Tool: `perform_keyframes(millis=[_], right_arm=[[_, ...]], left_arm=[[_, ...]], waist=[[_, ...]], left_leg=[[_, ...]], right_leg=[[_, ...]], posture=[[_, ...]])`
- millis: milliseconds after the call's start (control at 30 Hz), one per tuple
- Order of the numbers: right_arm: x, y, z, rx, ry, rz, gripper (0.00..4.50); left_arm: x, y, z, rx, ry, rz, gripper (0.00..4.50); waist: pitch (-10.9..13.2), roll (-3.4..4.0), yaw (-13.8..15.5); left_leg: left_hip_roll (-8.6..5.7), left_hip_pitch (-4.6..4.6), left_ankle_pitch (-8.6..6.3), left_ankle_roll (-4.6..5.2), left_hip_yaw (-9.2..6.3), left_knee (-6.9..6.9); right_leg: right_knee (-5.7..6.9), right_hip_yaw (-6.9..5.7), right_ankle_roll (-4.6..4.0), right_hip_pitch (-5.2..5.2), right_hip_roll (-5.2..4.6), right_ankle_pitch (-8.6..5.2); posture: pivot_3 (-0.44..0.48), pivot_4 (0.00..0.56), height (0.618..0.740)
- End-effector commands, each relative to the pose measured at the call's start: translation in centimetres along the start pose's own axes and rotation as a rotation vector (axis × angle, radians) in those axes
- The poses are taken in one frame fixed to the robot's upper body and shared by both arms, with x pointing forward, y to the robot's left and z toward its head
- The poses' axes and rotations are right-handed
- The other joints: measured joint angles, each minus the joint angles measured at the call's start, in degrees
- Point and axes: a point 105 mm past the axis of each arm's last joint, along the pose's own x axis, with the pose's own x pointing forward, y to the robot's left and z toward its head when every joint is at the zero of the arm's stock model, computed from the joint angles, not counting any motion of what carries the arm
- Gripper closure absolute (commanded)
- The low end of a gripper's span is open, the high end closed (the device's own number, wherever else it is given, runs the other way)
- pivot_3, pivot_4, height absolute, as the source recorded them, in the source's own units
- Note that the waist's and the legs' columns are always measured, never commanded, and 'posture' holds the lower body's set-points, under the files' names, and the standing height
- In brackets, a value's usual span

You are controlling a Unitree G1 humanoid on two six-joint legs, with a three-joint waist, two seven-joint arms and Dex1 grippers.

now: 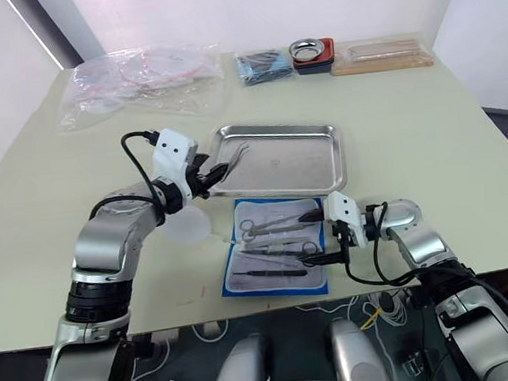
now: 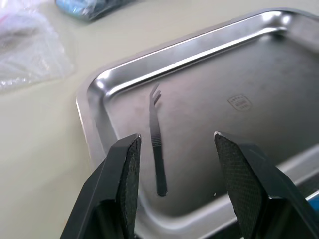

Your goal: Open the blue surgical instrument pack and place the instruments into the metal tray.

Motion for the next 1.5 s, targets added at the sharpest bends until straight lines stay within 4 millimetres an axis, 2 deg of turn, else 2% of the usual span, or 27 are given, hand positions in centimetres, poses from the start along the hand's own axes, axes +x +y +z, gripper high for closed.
perform_keyframes(millis=[33, 367, 533, 700, 800, 833, 900, 1033, 1200, 1500], right_arm=[[-0.5, 2.2, -6.0, 0.193, 0.166, 0.02, 0.0], [-0.7, 2.2, -6.2, 0.194, 0.173, 0.017, 0.0], [-0.6, 2.2, -6.2, 0.195, 0.171, 0.022, 0.0], [-0.7, 2.2, -6.1, 0.193, 0.168, 0.024, 0.0], [-0.8, 2.3, -6.1, 0.193, 0.168, 0.026, 0.0], [-0.9, 2.3, -6.2, 0.193, 0.169, 0.027, 0.0], [-1.1, 2.4, -6.3, 0.196, 0.172, 0.029, 0.0], [-1.2, 2.2, -6.3, 0.192, 0.177, 0.031, 0.0], [-1.1, 2.1, -6.1, 0.188, 0.173, 0.033, 0.0], [-1.2, 2.0, -6.2, 0.193, 0.175, 0.016, 0.0]], left_arm=[[-1.2, -0.8, 1.2, 0.058, -0.081, -0.135, 1.99], [-5.2, -1.8, 1.1, 0.108, -0.157, -0.424, 1.99], [-7.9, -2.4, -0.2, 0.138, -0.11, -0.58, 1.99], [-9.5, -2.0, -0.2, 0.224, -0.104, -0.642, 1.99], [-11.0, -2.3, 0.3, 0.207, -0.125, -0.733, 1.18], [-11.5, -2.3, 0.6, 0.2, -0.133, -0.764, 0.66], [-12.5, -2.6, 0.9, 0.206, -0.137, -0.822, 0.09], [-14.2, -2.9, 1.1, 0.238, -0.112, -0.926, 0.09], [-13.7, -2.7, 0.8, 0.268, -0.092, -0.918, 0.09], [-9.6, -3.1, -0.6, 0.299, -0.056, -0.818, 0.09]], waist=[[0.01, 0.02, -0.02], [0.04, 0.07, 0.1], [0.06, 0.09, 0.2], [0.16, 0.24, 0.3], [0.22, 0.31, 0.29], [0.22, 0.3, 0.27], [0.23, 0.32, 0.33], [0.24, 0.3, 0.5], [0.24, 0.31, 0.68], [0.24, 0.27, 1.18]], left_leg=[[0.0, 0.0, 0.0, 0.0, 0.02, 0.0], [0.05, 0.01, -0.01, 0.01, 0.05, -0.08], [0.11, -0.02, -0.01, 0.01, 0.09, -0.11], [0.24, -0.07, -0.01, 0.01, 0.12, -0.11], [0.25, -0.06, -0.01, 0.02, 0.17, -0.14], [0.25, -0.06, -0.02, 0.02, 0.19, -0.15], [0.25, -0.08, -0.02, 0.03, 0.22, -0.18], [0.19, -0.08, -0.02, 0.04, 0.25, -0.19], [0.19, -0.06, -0.03, 0.04, 0.24, -0.19], [0.23, -0.06, -0.03, 0.04, 0.26, -0.2]], right_leg=[[-0.01, 0.01, 0.0, 0.0, -0.01, 0.0], [-0.04, 0.01, -0.04, -0.05, -0.04, -0.02], [-0.06, 0.03, -0.06, -0.1, -0.09, -0.03], [-0.08, 0.03, -0.06, -0.21, -0.22, -0.04], [-0.08, -0.02, -0.07, -0.22, -0.53, -0.04], [-0.09, -0.03, -0.07, -0.22, -0.55, -0.04], [-0.12, -0.1, -0.07, -0.24, -0.61, -0.04], [-0.15, -0.18, -0.09, -0.24, -0.76, -0.06], [-0.18, -0.21, -0.1, -0.25, -0.83, -0.06], [-0.19, -0.38, -0.1, -0.25, -0.83, -0.06]], posture=[[0.0, 0.15, 0.74], [0.0, 0.15, 0.74], [0.0, 0.15, 0.74], [0.0, 0.15, 0.74], [0.0, 0.15, 0.74], [0.0, 0.15, 0.74], [0.0, 0.15, 0.74], [0.0, 0.15, 0.74], [0.0, 0.15, 0.74], [0.0, 0.15, 0.74]])
